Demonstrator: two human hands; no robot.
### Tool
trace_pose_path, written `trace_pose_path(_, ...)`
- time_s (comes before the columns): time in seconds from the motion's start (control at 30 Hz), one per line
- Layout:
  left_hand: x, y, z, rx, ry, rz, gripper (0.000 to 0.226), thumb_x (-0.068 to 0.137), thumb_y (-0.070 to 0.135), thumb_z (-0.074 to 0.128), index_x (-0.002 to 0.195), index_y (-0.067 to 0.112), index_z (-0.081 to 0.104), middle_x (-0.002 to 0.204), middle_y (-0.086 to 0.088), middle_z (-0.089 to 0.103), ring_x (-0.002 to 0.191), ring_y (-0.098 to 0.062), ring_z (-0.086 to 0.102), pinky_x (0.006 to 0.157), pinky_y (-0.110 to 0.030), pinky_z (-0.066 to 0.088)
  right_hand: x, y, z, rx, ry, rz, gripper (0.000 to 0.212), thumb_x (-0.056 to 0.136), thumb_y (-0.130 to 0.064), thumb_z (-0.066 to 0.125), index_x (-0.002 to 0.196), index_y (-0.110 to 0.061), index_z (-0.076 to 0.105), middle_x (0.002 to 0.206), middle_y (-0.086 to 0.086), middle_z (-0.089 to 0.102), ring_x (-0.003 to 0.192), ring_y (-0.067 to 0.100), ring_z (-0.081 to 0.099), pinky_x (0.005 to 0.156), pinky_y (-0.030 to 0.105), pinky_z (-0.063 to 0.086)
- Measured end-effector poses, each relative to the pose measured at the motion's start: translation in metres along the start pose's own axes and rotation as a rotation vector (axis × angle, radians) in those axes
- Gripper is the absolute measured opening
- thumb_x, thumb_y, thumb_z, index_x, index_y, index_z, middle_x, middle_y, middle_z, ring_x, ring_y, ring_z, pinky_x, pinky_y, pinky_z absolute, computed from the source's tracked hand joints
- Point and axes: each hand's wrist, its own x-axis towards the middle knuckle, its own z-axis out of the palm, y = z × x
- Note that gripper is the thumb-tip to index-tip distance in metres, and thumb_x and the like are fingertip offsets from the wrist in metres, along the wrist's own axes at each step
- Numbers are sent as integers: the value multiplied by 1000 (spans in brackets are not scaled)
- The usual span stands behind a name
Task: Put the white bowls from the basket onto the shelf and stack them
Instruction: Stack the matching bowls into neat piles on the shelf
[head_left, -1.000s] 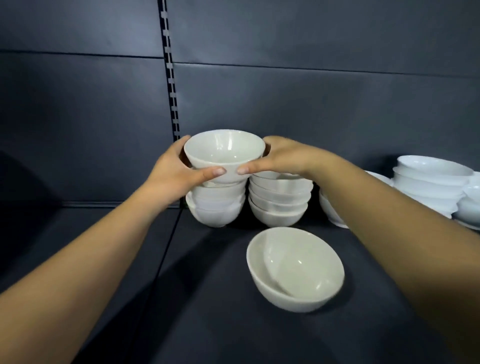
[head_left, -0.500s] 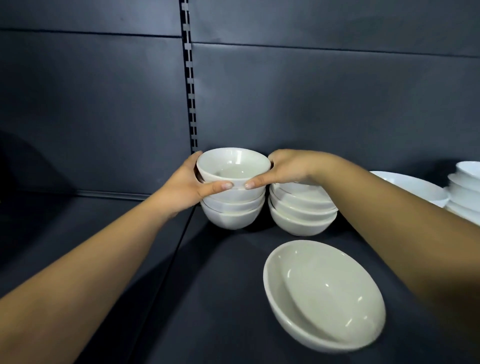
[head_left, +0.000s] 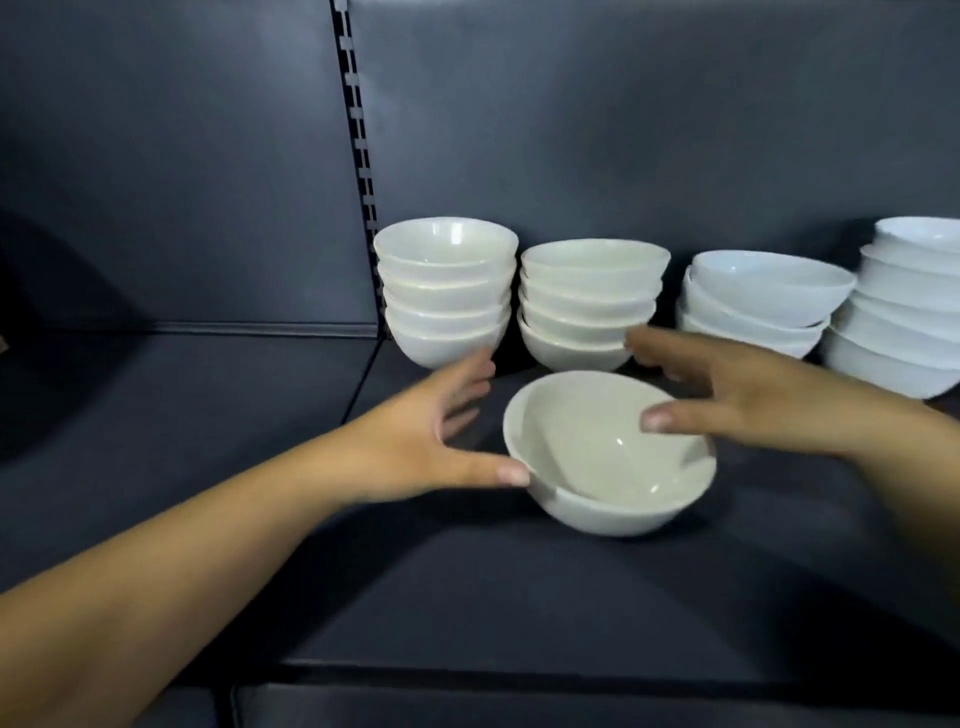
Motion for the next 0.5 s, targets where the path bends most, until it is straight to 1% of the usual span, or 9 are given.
trace_pose_path(0.03,0,-4,8,-17,-48,-28,142,27,71,78,144,30,9,139,22,28,133,6,28,104,-10,33,-10,11,3,104,-94,2,89,43,-75,66,118,-31,50,131,-18,51,110,-13,52,91,6,39)
trace_pose_path(0.07,2,-7,13,-11,-74,-29,141,31,68,80,146,27,10,141,21,29,134,4,28,108,-16,33,-17,20,5,197,-148,-6,81,44,-69,73,113,-32,52,126,-16,58,110,-11,54,88,5,42)
trace_pose_path(0.13,6,-9,20,11,-106,9,118,46,59,81,143,21,26,141,14,43,132,-3,39,109,-27,36,-26,36,15,327,-172,-5,85,41,-61,82,115,-36,50,121,-26,60,114,-10,53,87,5,42)
trace_pose_path(0.2,4,-4,26,10,-89,43,87,50,55,79,127,29,46,126,15,58,121,-2,51,99,-19,42,-30,46,25,347,-111,-17,85,35,-59,84,111,-38,53,115,-31,61,112,-12,53,86,3,41)
trace_pose_path(0.23,3,-2,28,9,-65,63,81,48,56,79,120,33,50,121,17,61,116,-1,54,94,-15,43,-30,45,29,334,-65,-32,84,32,-60,84,108,-38,55,113,-31,63,110,-12,55,85,3,42)
trace_pose_path(0.3,2,7,27,-8,-3,120,79,45,55,81,115,31,54,116,17,64,112,0,57,89,-12,44,-30,41,28,315,27,-71,81,30,-52,87,104,-39,57,106,-33,64,105,-14,56,84,2,42)
trace_pose_path(0.33,3,12,24,-34,33,148,80,44,50,83,115,29,55,114,16,66,110,0,59,87,-11,44,-29,36,24,324,73,-95,74,33,-44,84,102,-38,57,102,-35,65,102,-17,56,81,0,42)
trace_pose_path(0.4,7,29,11,-113,141,204,74,43,37,85,111,25,58,103,17,70,101,2,63,81,-10,46,-20,18,8,365,152,-164,63,40,-39,76,101,-35,57,94,-34,67,95,-16,59,77,0,43)
trace_pose_path(0.5,17,56,-22,-232,207,286,76,40,41,88,108,18,60,98,10,73,94,-4,66,78,-15,50,9,-16,-19,392,208,-276,81,39,-39,84,113,-25,54,99,-17,71,98,-2,64,83,14,50)
